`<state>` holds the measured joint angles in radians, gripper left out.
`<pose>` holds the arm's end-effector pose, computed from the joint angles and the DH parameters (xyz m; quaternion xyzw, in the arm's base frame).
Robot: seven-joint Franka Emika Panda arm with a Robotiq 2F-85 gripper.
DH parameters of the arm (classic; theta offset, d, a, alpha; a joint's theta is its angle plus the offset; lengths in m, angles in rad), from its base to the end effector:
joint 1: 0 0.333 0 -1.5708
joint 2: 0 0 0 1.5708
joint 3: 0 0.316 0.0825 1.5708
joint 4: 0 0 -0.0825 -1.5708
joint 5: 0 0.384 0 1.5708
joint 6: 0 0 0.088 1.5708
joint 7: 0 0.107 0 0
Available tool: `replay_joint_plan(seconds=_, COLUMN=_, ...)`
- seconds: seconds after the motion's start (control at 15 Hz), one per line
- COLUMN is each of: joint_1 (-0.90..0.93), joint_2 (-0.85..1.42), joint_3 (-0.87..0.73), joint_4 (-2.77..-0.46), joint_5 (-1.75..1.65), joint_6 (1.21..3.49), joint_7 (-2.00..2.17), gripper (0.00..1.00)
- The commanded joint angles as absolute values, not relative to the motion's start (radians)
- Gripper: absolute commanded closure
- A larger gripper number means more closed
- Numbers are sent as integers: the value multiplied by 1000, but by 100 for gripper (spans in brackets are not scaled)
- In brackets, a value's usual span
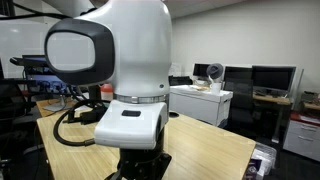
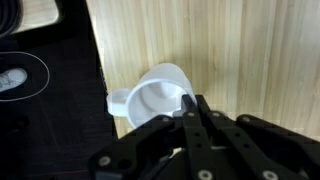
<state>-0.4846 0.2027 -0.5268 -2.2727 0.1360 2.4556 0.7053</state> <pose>0.2829 -0.4530 0.2809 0.6168 -0.7871 0.0050 0.0082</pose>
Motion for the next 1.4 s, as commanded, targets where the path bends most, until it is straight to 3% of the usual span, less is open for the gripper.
replay_joint_plan(seconds=0.0, joint_1=-489, joint_2=205, joint_3=-526, joint_4=-2287, joint_5=163, joint_6=2456, joint_7=658, gripper=97)
replay_joint_plan(seconds=0.07, joint_1=-487, joint_2=207, joint_3=-526, joint_4=-2287, joint_5=157, joint_6=2457, joint_7=658, gripper=70)
replay_joint_plan(seconds=0.4, joint_1=-426, joint_2=174, joint_3=-530, joint_4=-2238, joint_5=65, joint_6=2394, joint_7=729, gripper=34)
replay_joint_plan(seconds=0.73, joint_1=-330, joint_2=79, joint_3=-462, joint_4=-2072, joint_5=-85, joint_6=2186, joint_7=723, gripper=2)
replay_joint_plan(seconds=1.33, joint_1=-168, joint_2=47, joint_3=-207, joint_4=-1915, joint_5=-35, joint_6=1978, joint_7=578, gripper=0)
